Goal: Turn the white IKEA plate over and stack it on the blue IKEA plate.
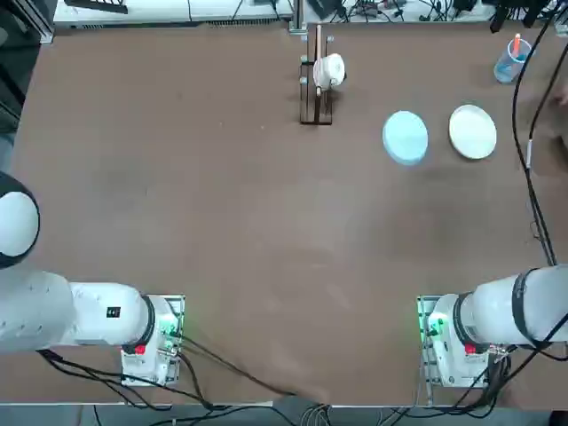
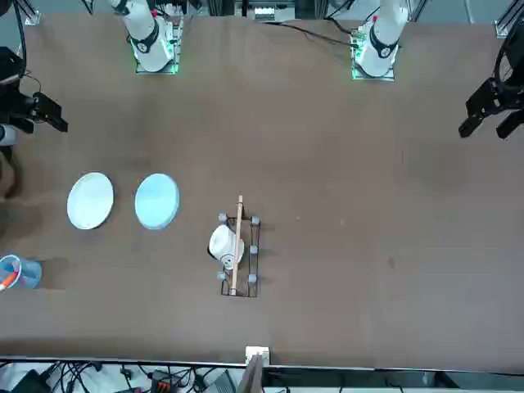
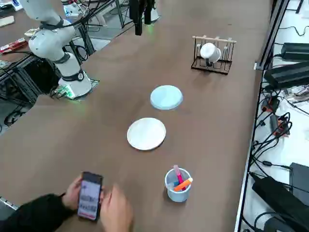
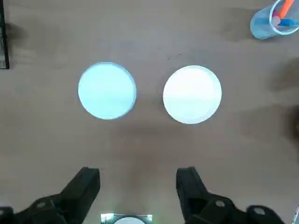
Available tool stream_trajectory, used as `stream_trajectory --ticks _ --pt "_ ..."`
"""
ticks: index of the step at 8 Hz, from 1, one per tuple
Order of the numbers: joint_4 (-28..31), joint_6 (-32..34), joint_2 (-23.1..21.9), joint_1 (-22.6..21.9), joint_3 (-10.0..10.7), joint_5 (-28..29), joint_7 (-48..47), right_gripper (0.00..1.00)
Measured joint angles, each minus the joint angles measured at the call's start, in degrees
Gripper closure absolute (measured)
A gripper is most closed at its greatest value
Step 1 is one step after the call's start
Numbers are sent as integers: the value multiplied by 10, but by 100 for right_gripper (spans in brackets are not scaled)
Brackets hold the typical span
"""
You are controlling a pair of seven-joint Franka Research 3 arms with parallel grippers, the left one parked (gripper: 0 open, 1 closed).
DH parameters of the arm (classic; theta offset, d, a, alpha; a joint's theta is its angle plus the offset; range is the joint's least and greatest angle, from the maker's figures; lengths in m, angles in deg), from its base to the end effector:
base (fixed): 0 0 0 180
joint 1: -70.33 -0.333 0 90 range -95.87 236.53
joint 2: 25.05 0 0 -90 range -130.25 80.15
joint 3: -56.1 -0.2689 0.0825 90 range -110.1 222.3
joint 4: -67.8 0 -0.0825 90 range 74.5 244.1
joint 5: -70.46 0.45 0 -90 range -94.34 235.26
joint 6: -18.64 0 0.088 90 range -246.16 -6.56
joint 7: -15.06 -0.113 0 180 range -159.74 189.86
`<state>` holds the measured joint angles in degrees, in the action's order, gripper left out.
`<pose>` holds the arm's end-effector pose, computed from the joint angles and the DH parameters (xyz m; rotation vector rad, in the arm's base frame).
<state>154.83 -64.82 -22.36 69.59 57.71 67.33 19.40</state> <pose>0.6196 -0.0158 0.5607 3.0847 0.0883 -0.1725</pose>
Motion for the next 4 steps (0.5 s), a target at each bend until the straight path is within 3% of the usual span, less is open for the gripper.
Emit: stream_trajectory --ticks 4 --pt "0 0 0 -1 0 0 0 0"
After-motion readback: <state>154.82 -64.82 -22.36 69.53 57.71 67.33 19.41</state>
